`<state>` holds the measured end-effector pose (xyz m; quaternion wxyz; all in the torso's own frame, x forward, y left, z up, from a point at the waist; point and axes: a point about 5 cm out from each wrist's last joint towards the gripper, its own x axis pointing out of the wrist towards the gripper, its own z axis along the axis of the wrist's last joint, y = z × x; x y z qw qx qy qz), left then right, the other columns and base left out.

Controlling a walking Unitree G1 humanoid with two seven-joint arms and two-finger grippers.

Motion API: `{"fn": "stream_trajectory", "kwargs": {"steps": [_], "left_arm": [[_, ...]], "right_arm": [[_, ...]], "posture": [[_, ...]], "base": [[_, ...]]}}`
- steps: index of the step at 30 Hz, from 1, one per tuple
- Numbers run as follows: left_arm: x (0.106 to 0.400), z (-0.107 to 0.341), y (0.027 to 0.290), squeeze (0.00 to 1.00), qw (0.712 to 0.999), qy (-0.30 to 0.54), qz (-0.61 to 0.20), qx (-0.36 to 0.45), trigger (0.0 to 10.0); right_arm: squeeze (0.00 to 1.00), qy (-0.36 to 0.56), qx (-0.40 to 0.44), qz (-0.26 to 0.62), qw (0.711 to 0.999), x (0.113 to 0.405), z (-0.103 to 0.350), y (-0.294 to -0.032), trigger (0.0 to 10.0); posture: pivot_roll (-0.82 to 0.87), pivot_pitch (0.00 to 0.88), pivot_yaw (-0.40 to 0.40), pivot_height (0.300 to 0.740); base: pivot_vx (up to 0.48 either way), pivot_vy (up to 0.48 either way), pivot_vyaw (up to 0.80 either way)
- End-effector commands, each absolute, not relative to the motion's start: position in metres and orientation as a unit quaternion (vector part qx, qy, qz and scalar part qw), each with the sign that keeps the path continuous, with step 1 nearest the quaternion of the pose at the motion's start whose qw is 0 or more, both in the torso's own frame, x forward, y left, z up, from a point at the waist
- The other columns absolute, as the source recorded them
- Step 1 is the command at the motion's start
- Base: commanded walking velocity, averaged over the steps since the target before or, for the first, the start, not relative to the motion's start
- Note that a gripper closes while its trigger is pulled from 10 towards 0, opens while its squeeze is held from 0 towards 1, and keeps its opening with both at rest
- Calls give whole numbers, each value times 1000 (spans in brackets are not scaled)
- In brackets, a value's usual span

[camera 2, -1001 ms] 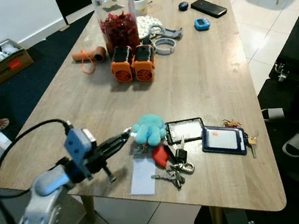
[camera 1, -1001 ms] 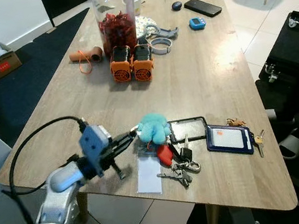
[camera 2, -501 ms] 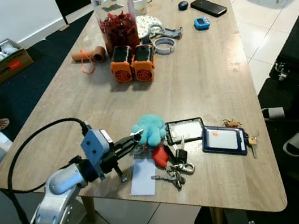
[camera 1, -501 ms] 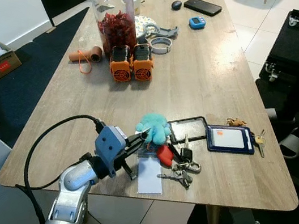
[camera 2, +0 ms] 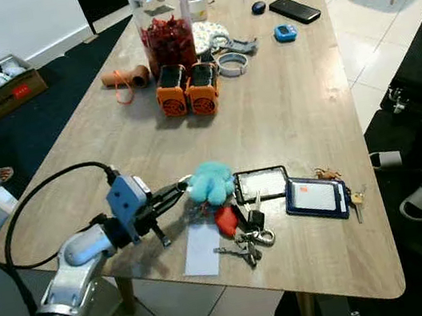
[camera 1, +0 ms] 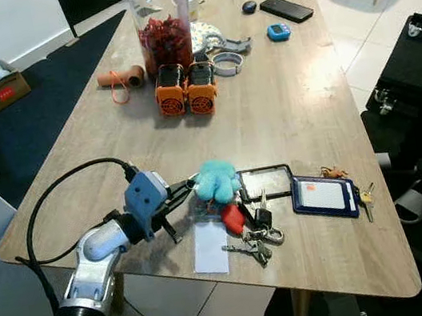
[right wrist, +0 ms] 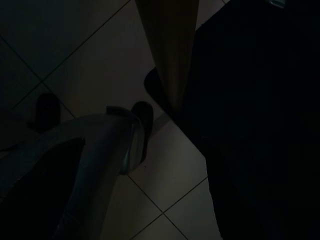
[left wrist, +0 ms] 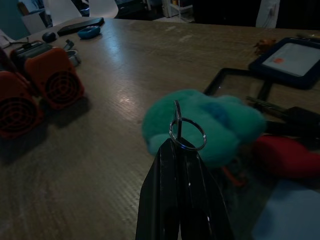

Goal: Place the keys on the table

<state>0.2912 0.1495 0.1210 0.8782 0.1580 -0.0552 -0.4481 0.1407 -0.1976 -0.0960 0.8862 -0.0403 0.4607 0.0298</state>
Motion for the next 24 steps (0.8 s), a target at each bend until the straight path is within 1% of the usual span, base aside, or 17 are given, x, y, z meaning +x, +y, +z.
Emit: {"fn": "stream_trajectory", "kwargs": {"steps": [1,6,9,10,11,15,19,21,22,24], "left_arm": [[292,121,160,145,878,-51,-447,167,10000],[291,124,165,133,871,-55,-466,147,10000],[288,126,166,110,863,-63,-484,132,10000],[284,128,167,78,849,-67,-512,113,10000],[284,128,167,78,849,-67,-512,113,10000],[275,131,171,78,822,-62,-559,92,10000],[273,131,171,78,815,-55,-570,94,10000],[271,126,169,94,806,-49,-581,104,10000],[269,125,168,118,801,-47,-587,107,10000],[269,124,167,122,799,-46,-589,107,10000]], "right_arm": [[0,486,-40,25,873,125,-102,-201,10000],[0,487,-40,25,872,124,-102,-201,10000],[0,487,-40,25,872,124,-102,-201,10000],[0,487,-40,25,872,124,-102,-201,10000],[0,487,-40,25,872,124,-102,-201,10000],[0,486,-41,24,873,125,-101,-202,10000],[0,485,-41,24,873,126,-101,-203,10000],[0,485,-42,25,873,126,-101,-203,10000],[0,485,-41,25,873,126,-101,-203,10000],[0,485,-41,25,873,126,-101,-203,10000]], "posture": [[17,84,-10,740],[16,86,-13,740],[16,87,-14,740],[16,87,-14,740],[16,87,-14,740],[16,90,-16,740],[18,90,-17,740],[19,90,-17,740],[19,94,-17,740],[19,94,-17,740]], "base": [[0,0,0],[0,0,0],[0,0,0],[0,0,0],[0,0,0],[0,0,0],[0,0,0],[0,0,0],[0,0,0],[0,0,0]]}}
